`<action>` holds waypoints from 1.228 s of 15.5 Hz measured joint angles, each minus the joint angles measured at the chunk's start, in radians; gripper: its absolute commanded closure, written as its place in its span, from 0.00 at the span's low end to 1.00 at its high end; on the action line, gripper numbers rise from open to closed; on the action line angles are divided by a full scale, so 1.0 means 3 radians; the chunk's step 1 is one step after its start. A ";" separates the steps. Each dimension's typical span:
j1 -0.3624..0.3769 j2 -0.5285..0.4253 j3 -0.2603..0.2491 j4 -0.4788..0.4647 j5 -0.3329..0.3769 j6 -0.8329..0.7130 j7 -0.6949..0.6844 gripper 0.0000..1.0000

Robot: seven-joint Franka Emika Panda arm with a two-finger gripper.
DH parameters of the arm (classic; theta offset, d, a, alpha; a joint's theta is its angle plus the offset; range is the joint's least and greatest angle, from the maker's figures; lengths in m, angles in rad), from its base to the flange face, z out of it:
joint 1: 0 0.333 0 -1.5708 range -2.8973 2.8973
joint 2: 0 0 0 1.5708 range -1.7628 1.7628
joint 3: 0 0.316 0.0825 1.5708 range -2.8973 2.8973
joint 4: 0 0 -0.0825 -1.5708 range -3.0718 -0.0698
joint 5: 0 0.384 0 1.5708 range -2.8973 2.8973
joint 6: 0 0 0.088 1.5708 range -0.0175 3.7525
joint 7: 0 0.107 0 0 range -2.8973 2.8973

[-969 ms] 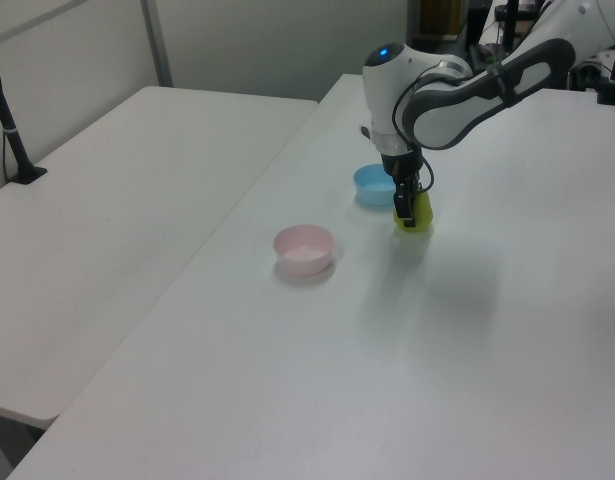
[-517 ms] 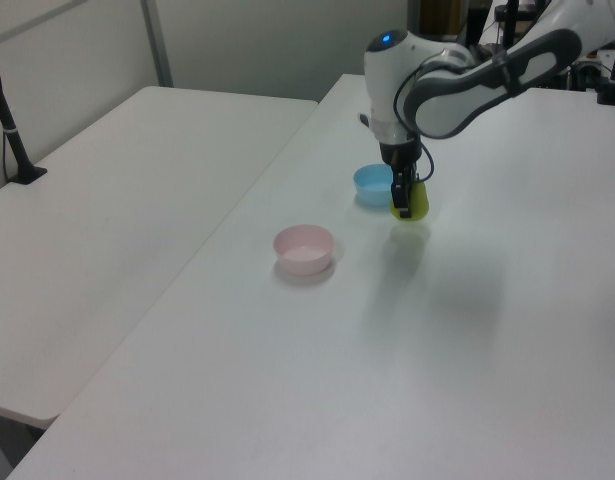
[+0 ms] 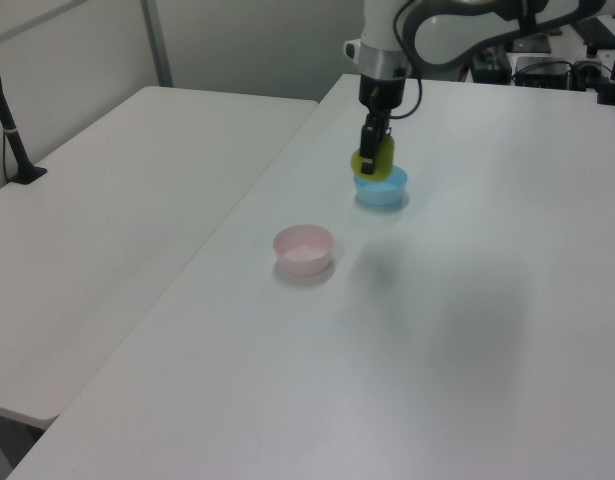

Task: Place the pear in the bowl
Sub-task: 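Carry the pear over the pale pink bowl and lower it in, then open the gripper to release the pear and raise the gripper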

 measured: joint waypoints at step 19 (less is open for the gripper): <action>0.0543 0.1236 -0.0214 0.0654 0.0098 0.1205 0.0923 0.00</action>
